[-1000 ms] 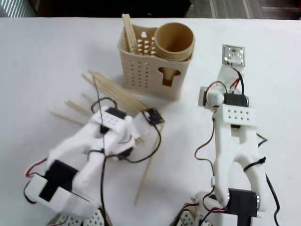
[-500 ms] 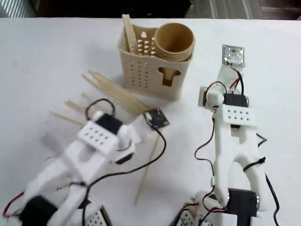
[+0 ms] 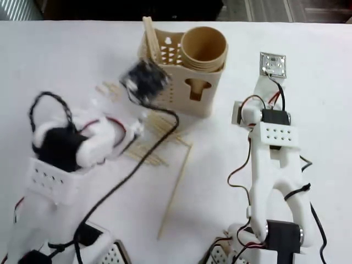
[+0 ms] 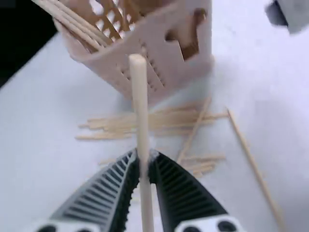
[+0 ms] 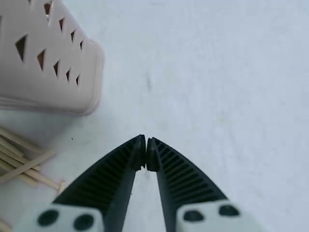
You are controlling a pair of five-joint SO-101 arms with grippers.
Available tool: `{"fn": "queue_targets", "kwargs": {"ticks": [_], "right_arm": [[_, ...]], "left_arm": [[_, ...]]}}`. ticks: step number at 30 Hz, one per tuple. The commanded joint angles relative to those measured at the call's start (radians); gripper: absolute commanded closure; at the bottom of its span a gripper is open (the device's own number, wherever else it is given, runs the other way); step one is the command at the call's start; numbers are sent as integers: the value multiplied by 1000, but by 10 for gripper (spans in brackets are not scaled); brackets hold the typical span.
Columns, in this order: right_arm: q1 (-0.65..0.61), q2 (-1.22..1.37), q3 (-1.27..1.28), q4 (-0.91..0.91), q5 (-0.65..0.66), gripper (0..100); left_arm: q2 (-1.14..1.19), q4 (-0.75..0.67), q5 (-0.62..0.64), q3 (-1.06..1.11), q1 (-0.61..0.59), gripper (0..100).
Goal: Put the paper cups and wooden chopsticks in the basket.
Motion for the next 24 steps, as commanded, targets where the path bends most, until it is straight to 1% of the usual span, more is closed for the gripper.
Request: {"fn": "queue_targets", "kwargs": {"ticks": [1, 9, 14, 15, 20, 24], "right_arm": [[10, -41, -2, -31, -5, 978], [8, -41, 46, -108, 2, 978], [4, -41, 46, -108, 2, 978], [2, -41, 46, -108, 2, 978], [2, -41, 46, -108, 2, 978], [2, -41, 46, -108, 2, 978]], "left_arm": [[85, -80, 54, -230, -5, 980], [320, -338, 54, -546, -1, 980], [443, -537, 55, -669, -1, 980], [464, -574, 71, -680, -1, 980], [539, -704, 230, -690, -7, 980], [593, -747, 270, -689, -8, 980]]}}
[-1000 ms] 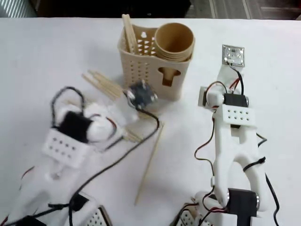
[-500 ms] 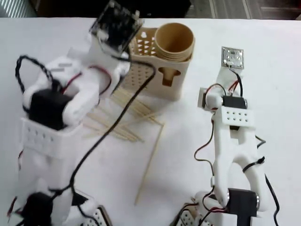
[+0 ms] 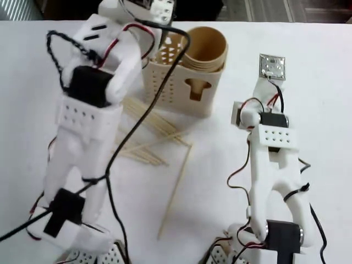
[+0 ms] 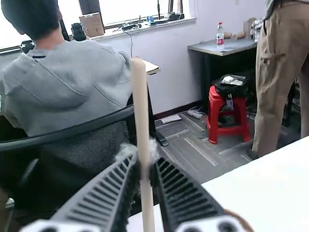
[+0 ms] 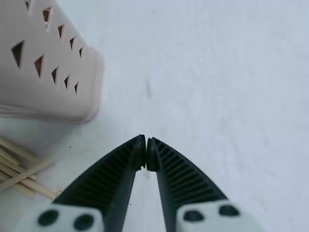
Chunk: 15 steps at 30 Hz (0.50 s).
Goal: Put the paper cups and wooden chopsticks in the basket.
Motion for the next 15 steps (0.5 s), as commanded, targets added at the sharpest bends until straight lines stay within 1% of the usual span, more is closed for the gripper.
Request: {"fn": "queue_targets", "kwargs": {"ticks": [1, 7, 10, 13, 15], "right_arm": [[2, -41, -6, -15, 2, 978], [2, -41, -8, -15, 2, 978], [2, -41, -8, -15, 2, 978], [2, -41, -9, -15, 2, 978], [2, -41, -9, -15, 2, 978]], "left_arm": [[24, -58, 32, -40, -12, 980], [124, -98, 34, -40, -64, 980], [157, -92, 34, -40, -81, 980], [148, -23, 34, -48, -79, 961], [117, 38, 34, -49, -74, 891]]}}
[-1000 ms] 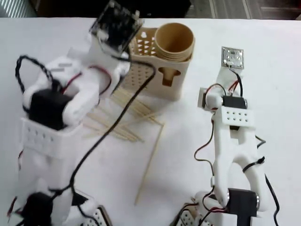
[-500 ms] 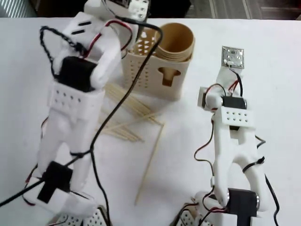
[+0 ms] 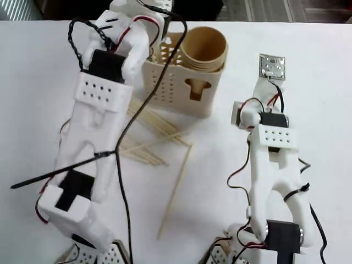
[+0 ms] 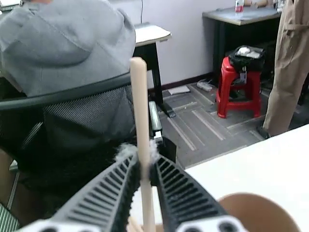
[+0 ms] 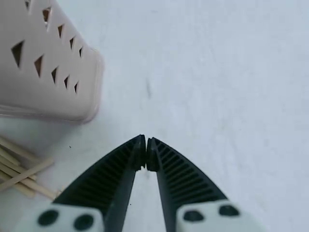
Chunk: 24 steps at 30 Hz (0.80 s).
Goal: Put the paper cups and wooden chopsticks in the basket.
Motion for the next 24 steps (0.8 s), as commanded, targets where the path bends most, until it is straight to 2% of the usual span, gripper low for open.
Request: {"fn": "queue_targets", "kwargs": {"ticks": [1, 3, 9, 18, 24], "right_arm": [[2, -41, -9, -15, 2, 978], [2, -41, -9, -15, 3, 978], [2, -41, -8, -15, 3, 978], [2, -41, -6, -15, 3, 978], [5, -39, -5, -15, 3, 978]], "left_arm": [[-73, 92, 11, -44, -2, 852], [-105, 143, 44, -43, -4, 803], [-186, 284, 61, -43, -13, 802], [-312, 601, -118, -41, -74, 822], [-349, 836, -316, -40, -87, 844]]}}
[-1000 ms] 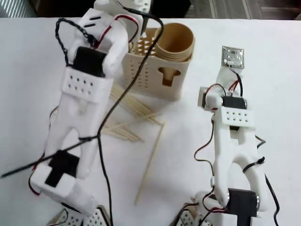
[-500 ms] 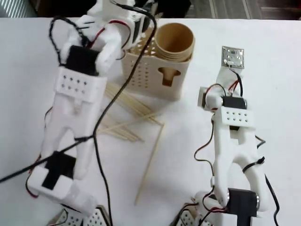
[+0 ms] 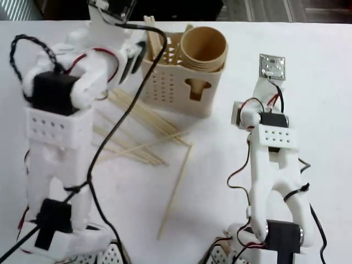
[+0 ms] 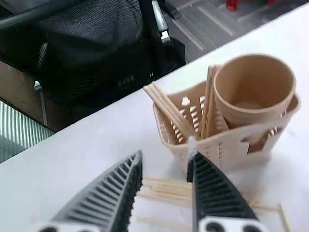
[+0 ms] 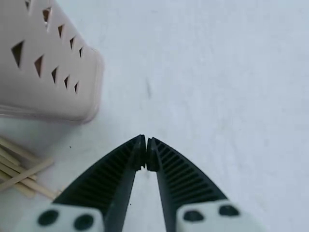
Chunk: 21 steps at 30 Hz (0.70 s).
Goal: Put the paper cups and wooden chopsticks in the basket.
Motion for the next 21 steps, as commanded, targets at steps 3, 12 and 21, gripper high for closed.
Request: {"fn": "queue_targets", "kwargs": {"ticks": [3, 12, 21], "right_arm": [[8, -39, -5, -15, 3, 978], [8, -39, 12, -42, 3, 978], [8, -39, 34, -81, 3, 978]], "left_arm": [[-45, 207, -207, -15, -8, 838], [-48, 212, -462, 376, -87, 745], [-47, -68, -661, 852, -96, 742]]}}
